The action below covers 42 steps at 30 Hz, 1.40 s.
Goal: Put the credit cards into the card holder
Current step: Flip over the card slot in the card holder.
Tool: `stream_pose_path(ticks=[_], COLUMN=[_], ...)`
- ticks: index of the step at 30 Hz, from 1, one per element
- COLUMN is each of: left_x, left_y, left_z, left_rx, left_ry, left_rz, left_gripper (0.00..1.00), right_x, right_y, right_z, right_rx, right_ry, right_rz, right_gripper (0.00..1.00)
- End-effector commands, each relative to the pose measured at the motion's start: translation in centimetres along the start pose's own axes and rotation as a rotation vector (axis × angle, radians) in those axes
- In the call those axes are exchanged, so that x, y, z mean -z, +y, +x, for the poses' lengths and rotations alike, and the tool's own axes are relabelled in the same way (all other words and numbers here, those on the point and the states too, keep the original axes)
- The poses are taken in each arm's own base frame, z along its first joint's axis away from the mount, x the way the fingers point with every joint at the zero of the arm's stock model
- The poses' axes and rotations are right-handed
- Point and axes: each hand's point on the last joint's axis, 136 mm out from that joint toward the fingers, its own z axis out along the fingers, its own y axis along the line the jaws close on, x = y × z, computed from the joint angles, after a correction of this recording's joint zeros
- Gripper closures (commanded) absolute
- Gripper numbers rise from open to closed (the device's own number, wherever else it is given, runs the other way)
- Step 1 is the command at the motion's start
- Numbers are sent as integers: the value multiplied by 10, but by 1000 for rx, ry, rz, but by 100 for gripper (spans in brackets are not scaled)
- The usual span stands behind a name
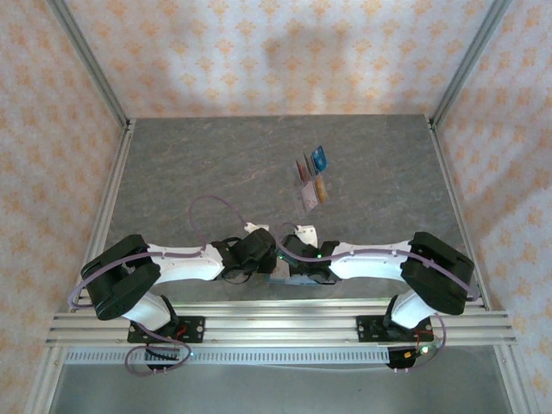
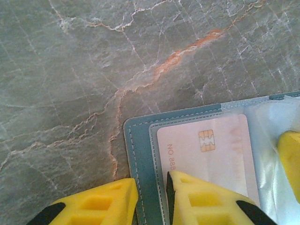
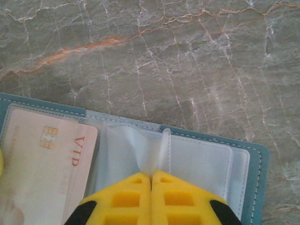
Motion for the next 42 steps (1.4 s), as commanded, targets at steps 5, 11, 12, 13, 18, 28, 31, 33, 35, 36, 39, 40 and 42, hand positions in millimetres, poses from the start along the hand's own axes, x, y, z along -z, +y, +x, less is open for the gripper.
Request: stream_pose_path(ticks=[5, 11, 12, 13, 18, 28, 31, 33, 35, 36, 39, 40, 42], left_x=[-4, -2, -3, -3, -5, -7, -6, -5, -4, -3, -2, -1, -1], left_y=[27, 25, 24, 24, 19, 10, 10, 11, 12, 13, 13, 14, 14], left_z=[27, 27, 27, 27, 27, 30, 30, 30, 30, 30, 30, 30, 29], left_rx=[-21, -18, -18, -17, -19, -23, -21, -20, -18, -15, -14, -15, -11], left_ry=[73, 68, 69, 69, 70, 69, 64, 61, 59, 55, 51, 52, 50], left_rz=[-91, -84, -84, -82, -77, -66, -66, -67, -67, -68, -67, -69, -69], left_gripper=[74, 74, 74, 74, 74, 74, 74, 74, 74, 74, 74, 74, 74], right_x=[16, 20, 20, 20, 23, 24, 23, 22, 22, 22, 25, 26, 28], right_y=[-4, 8, 12, 14, 27, 49, 53, 57, 61, 64, 71, 72, 73], right_z=[-13, -20, -20, -20, -22, -23, -25, -27, -28, -28, -33, -34, -37], right_rx=[53, 41, 37, 35, 15, -39, -72, -93, -112, -120, -150, -154, -160], right_ry=[-4, -13, -11, -8, -5, 8, 15, 21, 25, 27, 25, 20, 13], right_rz=[49, 5, -10, -22, -86, -203, -248, -276, -309, -328, -384, -393, -405], right_gripper=[100, 100, 100, 100, 100, 82, 82, 82, 82, 81, 76, 75, 73])
